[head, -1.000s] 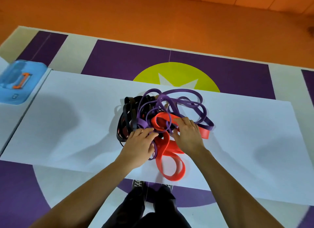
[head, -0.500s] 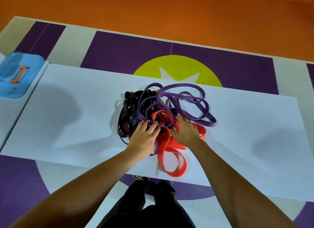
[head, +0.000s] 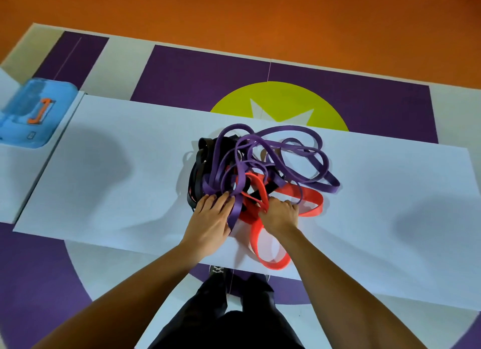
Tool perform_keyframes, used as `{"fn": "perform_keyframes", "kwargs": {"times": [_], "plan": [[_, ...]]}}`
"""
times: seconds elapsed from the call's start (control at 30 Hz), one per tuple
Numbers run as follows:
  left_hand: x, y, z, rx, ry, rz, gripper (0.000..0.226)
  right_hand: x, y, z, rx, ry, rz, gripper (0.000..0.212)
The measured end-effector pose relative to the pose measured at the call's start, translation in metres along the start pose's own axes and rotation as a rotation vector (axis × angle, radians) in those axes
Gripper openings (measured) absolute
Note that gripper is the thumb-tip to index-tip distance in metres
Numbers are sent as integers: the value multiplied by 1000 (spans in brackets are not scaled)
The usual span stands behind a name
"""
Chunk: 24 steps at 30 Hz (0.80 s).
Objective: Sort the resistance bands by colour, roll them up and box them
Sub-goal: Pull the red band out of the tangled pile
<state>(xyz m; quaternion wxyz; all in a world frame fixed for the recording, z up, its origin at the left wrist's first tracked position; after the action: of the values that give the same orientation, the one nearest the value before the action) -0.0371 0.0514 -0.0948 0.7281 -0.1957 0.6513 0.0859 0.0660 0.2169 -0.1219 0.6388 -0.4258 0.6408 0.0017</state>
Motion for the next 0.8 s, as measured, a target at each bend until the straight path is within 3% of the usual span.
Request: {"fn": "perform_keyframes", "kwargs": {"times": [0.2,0.3,0.4,0.6,0.8], "plan": [[0,0,-4,-63,9,-23,70,-28,-21,54,149,268,143,34],[1,3,-3,-72,8,-31,67,-34,-33,89,236,240,180,47],[2,5,-2,-82,12,-24,65,-30,-41,111,304,166,163,40],[8,4,-4,-59,47,12,61,-19,-40,89,104,95,238,29],[13,-3,-6,-44,63,-7,41,-2,-25,76,164,347,38,65]]}}
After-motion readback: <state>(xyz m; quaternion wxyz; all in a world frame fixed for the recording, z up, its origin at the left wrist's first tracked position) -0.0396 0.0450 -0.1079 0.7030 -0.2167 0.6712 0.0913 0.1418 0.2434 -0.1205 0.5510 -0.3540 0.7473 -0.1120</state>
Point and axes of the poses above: each hand's wrist, its own y-axis towards the middle knuckle, its own x-axis out of the palm, z = x × y, the point moved 5 cm from there along y, towards the middle knuckle, and after that the axes turned 1 degree about x, right-handed, at the moved point
